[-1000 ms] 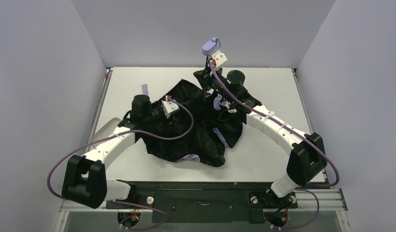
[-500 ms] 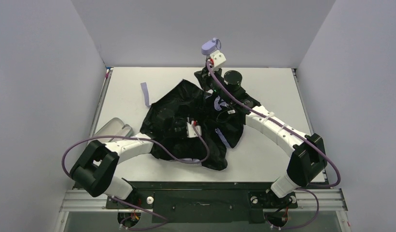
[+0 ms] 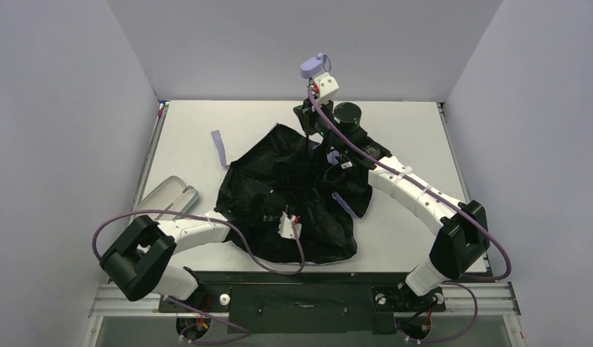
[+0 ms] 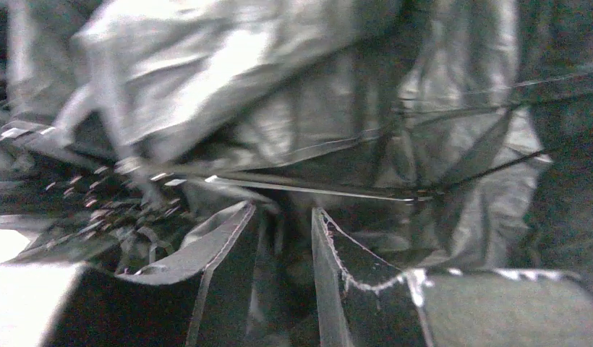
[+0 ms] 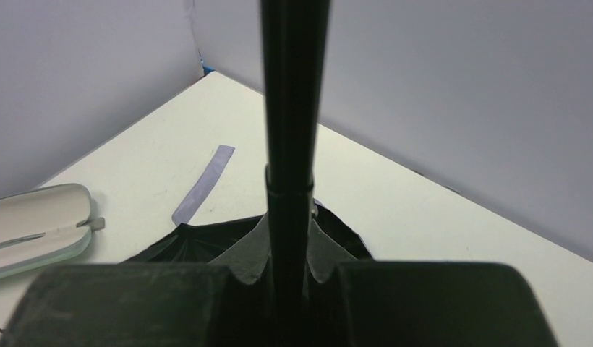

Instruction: Open the umbrella

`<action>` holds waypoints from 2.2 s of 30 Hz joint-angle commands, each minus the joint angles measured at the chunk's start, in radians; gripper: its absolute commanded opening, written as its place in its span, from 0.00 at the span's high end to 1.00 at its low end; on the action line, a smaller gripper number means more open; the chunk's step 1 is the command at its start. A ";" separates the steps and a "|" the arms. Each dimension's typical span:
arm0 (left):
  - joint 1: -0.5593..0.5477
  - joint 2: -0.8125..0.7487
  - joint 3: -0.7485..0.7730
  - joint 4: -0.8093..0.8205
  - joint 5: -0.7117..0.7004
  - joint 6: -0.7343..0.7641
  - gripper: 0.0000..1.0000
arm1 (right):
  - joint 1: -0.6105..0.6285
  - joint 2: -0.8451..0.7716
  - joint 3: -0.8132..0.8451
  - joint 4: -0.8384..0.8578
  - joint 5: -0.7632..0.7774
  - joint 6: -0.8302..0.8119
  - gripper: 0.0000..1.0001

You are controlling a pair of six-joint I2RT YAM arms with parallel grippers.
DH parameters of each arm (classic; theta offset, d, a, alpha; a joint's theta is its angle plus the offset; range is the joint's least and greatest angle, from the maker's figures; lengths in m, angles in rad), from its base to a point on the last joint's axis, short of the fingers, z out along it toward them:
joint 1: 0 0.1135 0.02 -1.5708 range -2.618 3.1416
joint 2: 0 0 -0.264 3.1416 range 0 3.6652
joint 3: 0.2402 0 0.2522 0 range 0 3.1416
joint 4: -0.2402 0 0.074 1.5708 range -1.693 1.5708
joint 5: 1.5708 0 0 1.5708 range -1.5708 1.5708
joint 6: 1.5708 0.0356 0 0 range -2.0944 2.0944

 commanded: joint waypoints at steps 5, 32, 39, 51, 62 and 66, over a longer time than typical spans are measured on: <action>0.087 -0.157 0.090 0.303 -0.039 -0.305 0.72 | 0.035 -0.070 -0.008 0.042 0.022 -0.006 1.00; -0.091 0.338 0.353 0.108 0.091 0.062 0.53 | 0.066 -0.044 0.078 0.005 -0.014 -0.010 1.00; -0.086 0.229 0.320 0.127 0.087 -0.114 0.34 | 0.012 -0.063 0.076 0.002 -0.141 -0.015 1.00; 0.091 -0.249 0.199 0.193 -0.022 -0.653 0.11 | -0.093 -0.083 -0.003 0.086 -0.349 0.062 1.00; 0.533 -0.054 0.403 0.209 0.165 -1.583 0.57 | -0.075 -0.102 -0.010 0.112 -0.510 0.040 1.00; 0.524 0.049 0.443 0.334 0.234 -1.844 0.61 | -0.061 -0.110 -0.003 0.084 -0.541 -0.006 1.00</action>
